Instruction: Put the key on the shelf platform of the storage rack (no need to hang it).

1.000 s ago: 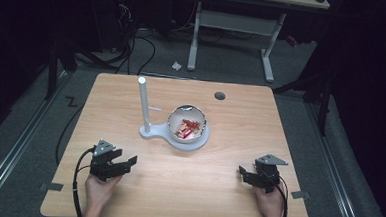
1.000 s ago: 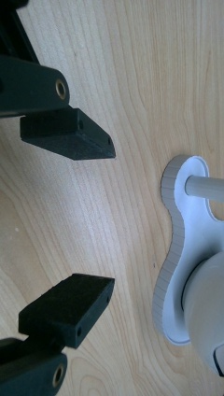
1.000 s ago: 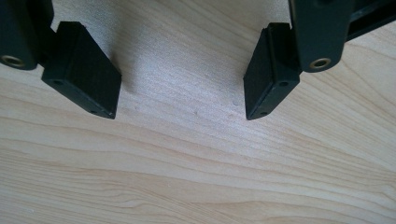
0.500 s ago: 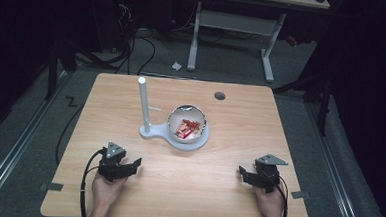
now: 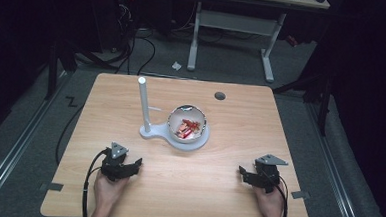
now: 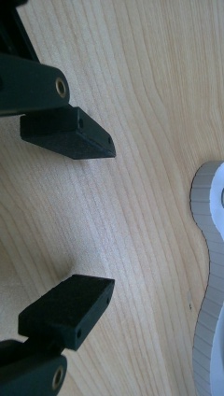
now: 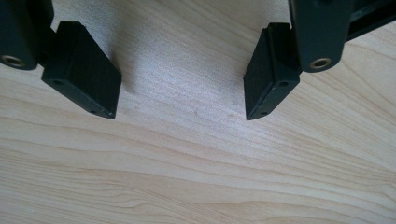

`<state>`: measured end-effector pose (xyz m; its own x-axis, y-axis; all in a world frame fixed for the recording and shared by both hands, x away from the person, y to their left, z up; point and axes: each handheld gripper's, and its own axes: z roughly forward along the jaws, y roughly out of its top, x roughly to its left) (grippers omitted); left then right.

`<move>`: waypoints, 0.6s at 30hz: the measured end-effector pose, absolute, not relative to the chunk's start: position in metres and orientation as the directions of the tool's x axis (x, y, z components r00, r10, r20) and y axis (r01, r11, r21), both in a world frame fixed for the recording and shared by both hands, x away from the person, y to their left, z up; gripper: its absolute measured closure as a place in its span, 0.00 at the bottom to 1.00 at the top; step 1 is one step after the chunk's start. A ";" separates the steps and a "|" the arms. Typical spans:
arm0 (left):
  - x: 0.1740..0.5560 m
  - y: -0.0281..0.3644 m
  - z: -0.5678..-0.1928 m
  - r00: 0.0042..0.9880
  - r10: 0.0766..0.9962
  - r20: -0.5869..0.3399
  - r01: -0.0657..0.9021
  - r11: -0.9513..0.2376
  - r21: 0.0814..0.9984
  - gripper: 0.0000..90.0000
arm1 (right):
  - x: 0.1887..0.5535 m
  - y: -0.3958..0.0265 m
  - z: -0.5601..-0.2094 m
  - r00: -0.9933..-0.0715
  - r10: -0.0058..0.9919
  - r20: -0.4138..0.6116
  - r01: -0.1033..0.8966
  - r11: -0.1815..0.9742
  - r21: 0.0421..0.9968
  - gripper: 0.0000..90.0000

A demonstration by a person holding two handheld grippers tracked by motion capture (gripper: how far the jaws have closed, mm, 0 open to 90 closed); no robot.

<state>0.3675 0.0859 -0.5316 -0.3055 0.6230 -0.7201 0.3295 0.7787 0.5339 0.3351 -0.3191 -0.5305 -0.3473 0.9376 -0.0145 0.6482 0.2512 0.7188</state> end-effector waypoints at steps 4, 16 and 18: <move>0.368 0.084 -0.533 -0.308 0.634 -0.709 0.321 0.771 0.550 0.34 | 0.335 -0.319 -0.530 -0.348 0.937 -0.014 0.648 0.251 0.719 0.31; 0.367 0.080 -0.535 -0.314 0.641 -0.701 0.321 0.766 0.557 0.30 | 0.335 -0.319 -0.531 -0.346 0.938 -0.015 0.648 0.250 0.719 0.31; 0.367 0.080 -0.535 -0.313 0.641 -0.701 0.321 0.766 0.557 0.30 | 0.335 -0.319 -0.531 -0.346 0.938 -0.014 0.649 0.250 0.719 0.31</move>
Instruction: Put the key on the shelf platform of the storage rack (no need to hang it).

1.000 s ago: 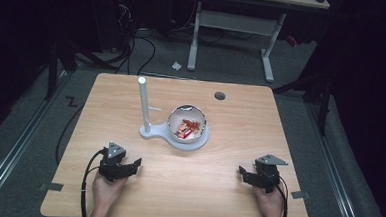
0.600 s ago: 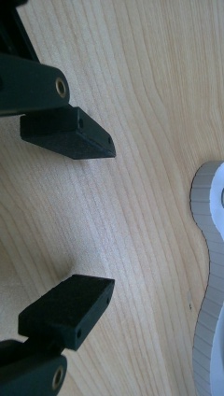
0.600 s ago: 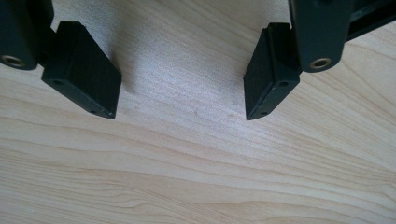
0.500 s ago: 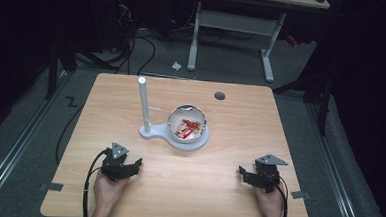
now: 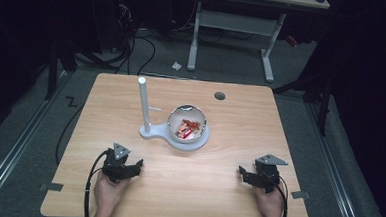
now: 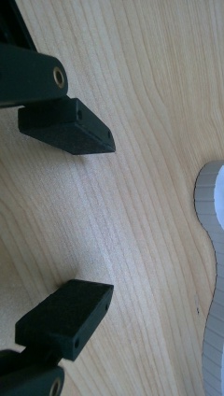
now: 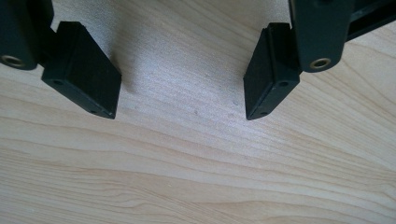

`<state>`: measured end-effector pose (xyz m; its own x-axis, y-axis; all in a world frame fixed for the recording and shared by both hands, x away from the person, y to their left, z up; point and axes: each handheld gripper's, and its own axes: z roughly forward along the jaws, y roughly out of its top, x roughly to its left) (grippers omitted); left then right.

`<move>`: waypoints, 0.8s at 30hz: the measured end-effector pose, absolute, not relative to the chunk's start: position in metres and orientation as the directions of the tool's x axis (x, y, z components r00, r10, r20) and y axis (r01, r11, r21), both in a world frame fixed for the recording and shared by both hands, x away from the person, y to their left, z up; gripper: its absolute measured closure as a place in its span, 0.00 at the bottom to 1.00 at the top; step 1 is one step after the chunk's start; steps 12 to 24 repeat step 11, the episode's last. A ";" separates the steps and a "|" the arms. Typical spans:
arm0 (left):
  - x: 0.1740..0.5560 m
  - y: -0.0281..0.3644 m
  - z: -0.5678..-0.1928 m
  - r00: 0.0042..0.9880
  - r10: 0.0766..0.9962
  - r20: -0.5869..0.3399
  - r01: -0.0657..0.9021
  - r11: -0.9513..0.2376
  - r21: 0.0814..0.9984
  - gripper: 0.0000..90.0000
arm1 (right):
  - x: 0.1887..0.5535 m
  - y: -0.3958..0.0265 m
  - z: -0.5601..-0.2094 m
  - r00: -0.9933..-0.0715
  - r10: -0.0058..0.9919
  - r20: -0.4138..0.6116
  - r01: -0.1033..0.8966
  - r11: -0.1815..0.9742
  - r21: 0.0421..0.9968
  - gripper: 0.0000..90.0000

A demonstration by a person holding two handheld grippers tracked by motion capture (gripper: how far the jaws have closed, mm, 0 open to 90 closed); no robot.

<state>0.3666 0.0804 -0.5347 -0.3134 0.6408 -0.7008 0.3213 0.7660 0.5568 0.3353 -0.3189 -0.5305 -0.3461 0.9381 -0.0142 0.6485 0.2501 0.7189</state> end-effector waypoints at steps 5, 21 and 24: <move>0.366 0.080 -0.535 -0.318 0.637 -0.702 0.319 0.769 0.554 0.29 | 0.335 -0.319 -0.531 -0.346 0.938 -0.014 0.649 0.250 0.719 0.31; 0.366 0.080 -0.535 -0.321 0.635 -0.703 0.317 0.771 0.552 0.29 | 0.335 -0.319 -0.531 -0.346 0.938 -0.014 0.648 0.250 0.719 0.31; 0.366 0.080 -0.535 -0.321 0.635 -0.703 0.317 0.771 0.552 0.29 | 0.335 -0.319 -0.531 -0.346 0.938 -0.014 0.648 0.250 0.719 0.31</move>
